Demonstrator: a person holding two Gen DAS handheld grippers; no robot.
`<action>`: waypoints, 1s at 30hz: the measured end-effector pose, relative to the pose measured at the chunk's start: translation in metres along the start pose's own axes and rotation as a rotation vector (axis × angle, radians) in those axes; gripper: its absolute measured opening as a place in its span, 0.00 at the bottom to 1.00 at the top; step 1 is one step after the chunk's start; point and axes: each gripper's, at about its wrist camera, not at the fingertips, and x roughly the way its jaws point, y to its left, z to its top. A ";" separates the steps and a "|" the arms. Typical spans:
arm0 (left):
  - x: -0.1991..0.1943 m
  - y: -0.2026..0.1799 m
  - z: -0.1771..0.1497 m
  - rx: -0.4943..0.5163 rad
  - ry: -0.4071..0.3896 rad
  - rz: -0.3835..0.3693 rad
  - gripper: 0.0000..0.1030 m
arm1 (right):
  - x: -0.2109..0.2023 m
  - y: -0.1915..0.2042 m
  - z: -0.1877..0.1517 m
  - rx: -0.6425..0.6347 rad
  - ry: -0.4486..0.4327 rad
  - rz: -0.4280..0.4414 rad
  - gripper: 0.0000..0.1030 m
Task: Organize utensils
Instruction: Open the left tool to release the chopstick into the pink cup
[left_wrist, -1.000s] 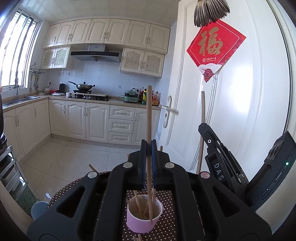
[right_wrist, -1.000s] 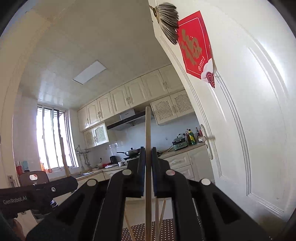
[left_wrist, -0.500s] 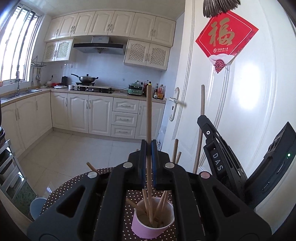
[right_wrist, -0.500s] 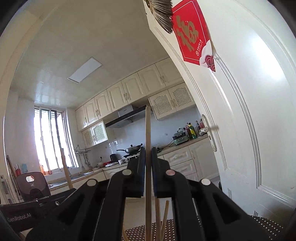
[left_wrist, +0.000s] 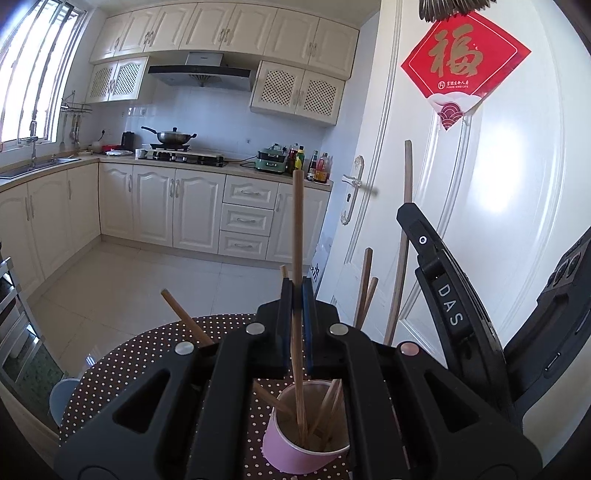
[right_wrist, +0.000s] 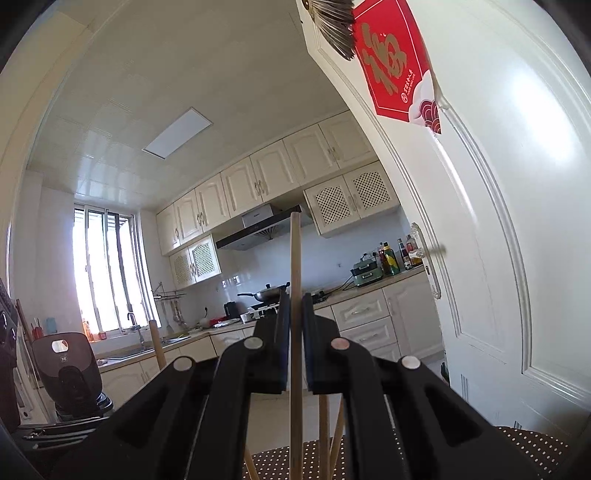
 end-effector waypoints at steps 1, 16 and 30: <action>0.001 0.000 -0.001 0.002 0.004 -0.001 0.05 | 0.000 0.000 -0.001 0.002 0.001 0.000 0.05; 0.007 0.004 -0.011 -0.009 0.025 -0.012 0.05 | 0.006 -0.010 -0.010 0.003 0.046 -0.026 0.05; 0.008 0.008 -0.020 -0.010 0.044 -0.021 0.05 | 0.005 -0.012 -0.023 -0.015 0.097 -0.027 0.05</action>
